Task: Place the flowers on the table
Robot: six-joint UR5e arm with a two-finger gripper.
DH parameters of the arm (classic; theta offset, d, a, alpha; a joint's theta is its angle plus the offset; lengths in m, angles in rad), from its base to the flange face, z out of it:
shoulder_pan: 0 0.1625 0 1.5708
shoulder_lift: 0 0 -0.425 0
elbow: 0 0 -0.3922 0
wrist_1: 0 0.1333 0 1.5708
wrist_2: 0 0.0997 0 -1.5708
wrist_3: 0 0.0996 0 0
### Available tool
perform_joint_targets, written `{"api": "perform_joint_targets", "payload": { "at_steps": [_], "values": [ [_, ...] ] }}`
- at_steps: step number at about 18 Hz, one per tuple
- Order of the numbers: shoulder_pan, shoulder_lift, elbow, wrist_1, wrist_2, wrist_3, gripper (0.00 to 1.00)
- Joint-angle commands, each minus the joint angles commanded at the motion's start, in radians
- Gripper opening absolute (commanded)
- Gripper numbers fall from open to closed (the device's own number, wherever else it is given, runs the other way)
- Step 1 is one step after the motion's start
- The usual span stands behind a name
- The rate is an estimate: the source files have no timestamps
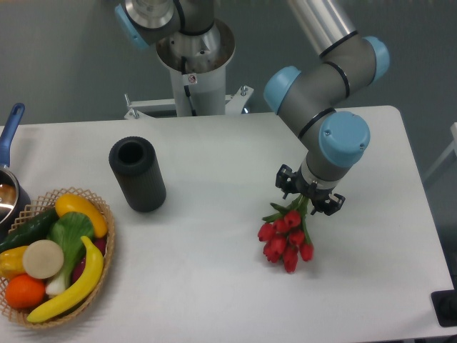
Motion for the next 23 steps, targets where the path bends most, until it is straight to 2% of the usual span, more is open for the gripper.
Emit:
{"api": "perform_joint_targets", "payload": {
  "at_steps": [4, 6, 8, 12, 23],
  "values": [
    [0.034, 0.035, 0.0, 0.051, 0.0, 0.005, 1.0],
    [0.066, 0.066, 0.005, 0.052, -0.006, 0.008, 1.0],
    [0.09, 0.072, 0.009, 0.045, -0.006, 0.011, 1.0],
    [0.101, 0.1, 0.011, 0.043, -0.002, 0.015, 1.0],
    [0.123, 0.107, 0.012, 0.048, -0.002, 0.02, 1.0]
  ]
}}
